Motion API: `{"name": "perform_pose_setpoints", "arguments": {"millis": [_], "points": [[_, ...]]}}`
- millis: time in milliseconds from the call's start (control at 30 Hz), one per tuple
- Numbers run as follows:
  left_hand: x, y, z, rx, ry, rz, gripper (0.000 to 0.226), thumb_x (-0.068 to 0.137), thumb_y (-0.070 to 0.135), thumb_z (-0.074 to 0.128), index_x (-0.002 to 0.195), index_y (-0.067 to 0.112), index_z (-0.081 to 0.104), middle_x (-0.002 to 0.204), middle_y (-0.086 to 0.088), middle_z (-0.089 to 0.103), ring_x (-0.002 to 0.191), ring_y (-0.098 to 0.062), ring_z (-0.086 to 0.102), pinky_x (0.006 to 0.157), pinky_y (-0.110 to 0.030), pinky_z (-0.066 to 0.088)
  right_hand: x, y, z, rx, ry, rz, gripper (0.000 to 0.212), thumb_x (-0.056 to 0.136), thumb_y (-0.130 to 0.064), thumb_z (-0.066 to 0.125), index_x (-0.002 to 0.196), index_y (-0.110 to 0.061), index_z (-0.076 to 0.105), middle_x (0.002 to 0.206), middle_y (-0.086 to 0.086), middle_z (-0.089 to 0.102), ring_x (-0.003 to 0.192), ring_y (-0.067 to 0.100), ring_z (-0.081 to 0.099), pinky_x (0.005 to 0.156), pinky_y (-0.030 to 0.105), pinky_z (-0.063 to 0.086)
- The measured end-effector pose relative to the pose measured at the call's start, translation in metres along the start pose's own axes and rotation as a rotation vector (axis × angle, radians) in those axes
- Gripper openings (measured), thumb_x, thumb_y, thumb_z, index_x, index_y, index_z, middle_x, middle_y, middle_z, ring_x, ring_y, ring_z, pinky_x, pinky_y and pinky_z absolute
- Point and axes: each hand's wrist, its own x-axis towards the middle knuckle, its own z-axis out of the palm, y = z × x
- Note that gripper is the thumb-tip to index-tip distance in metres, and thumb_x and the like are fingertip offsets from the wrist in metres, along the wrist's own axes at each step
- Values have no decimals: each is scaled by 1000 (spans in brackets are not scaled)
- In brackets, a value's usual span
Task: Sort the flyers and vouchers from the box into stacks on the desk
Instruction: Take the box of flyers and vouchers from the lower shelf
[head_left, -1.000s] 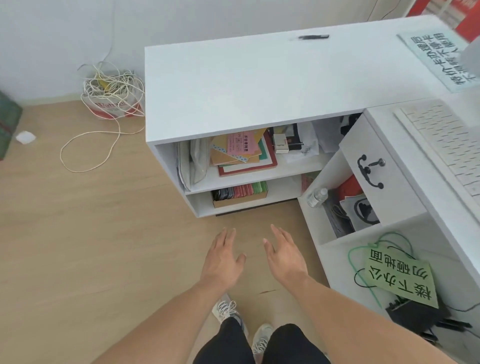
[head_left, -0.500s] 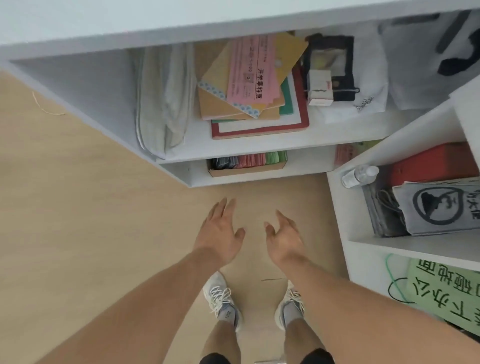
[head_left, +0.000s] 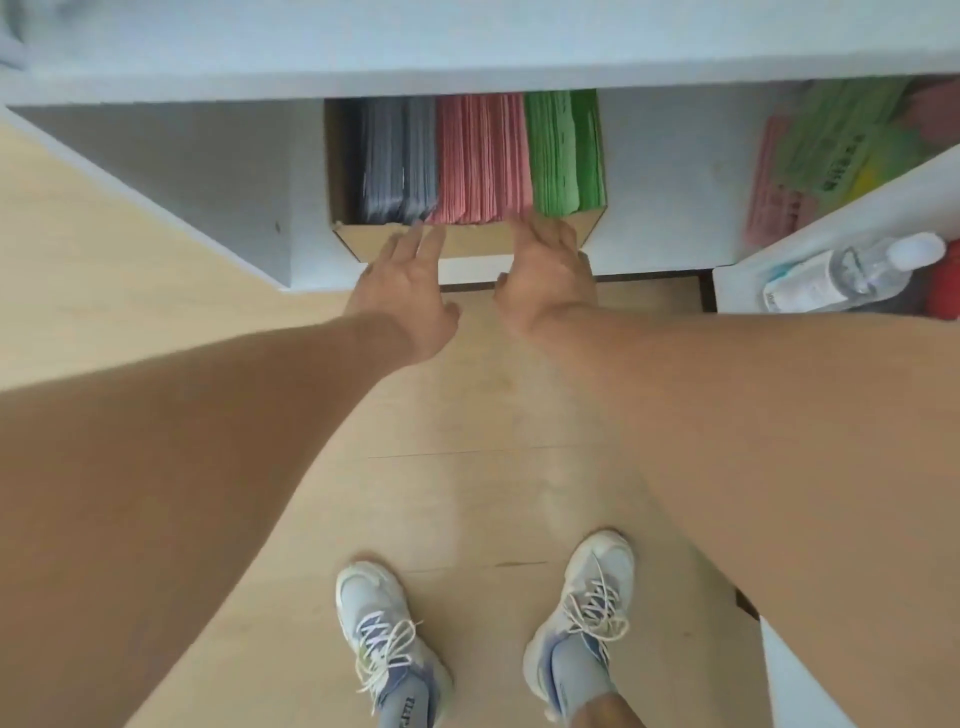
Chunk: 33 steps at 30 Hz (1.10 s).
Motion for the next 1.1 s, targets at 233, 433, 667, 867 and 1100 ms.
{"name": "perform_pose_setpoints", "arguments": {"millis": [233, 433, 667, 867, 1100], "points": [[23, -10, 23, 129, 169, -7, 76, 87, 24, 66, 153, 14, 29, 147, -10, 34, 139, -29, 30, 113, -43, 35, 25, 16, 24, -140, 180, -156, 51, 94, -10, 63, 142, -16, 49, 139, 7, 48, 130, 26, 40, 107, 44, 40], [25, -8, 13, 269, 143, 16, 60, 84, 31, 68, 137, 13, 45, 128, -12, 44, 121, -31, 41, 102, -46, 44, 30, 12, 14, -93, 214, -115, 13, 99, -9, 57, 102, -16, 68, 100, -1, 57, 96, 17, 44, 73, 31, 39], [-3, -7, 29, 309, 136, 31, 57, 85, 32, 64, 136, 15, 44, 123, -10, 45, 117, -29, 42, 99, -42, 42, -4, 22, 31, -140, 237, -135, 15, 97, -7, 60, 103, -17, 69, 97, -4, 58, 91, 14, 41, 72, 29, 43], [-22, -12, 37, 143, 181, 64, 52, 91, 29, 60, 139, 14, 48, 126, -10, 49, 120, -30, 43, 103, -43, 41, -28, 31, 37, -73, 272, -194, 28, 102, -33, 51, 110, -16, 71, 100, -3, 61, 97, 16, 49, 89, 37, 50], [20, -42, 2, -178, 647, -97, 46, 91, 15, 48, 135, 4, 51, 146, -18, 46, 127, -38, 46, 105, -46, 34, 31, 39, -15, 221, 520, 185, 47, 106, -18, 40, 153, -15, 34, 147, 7, 45, 129, 22, 48, 108, 38, 41]]}}
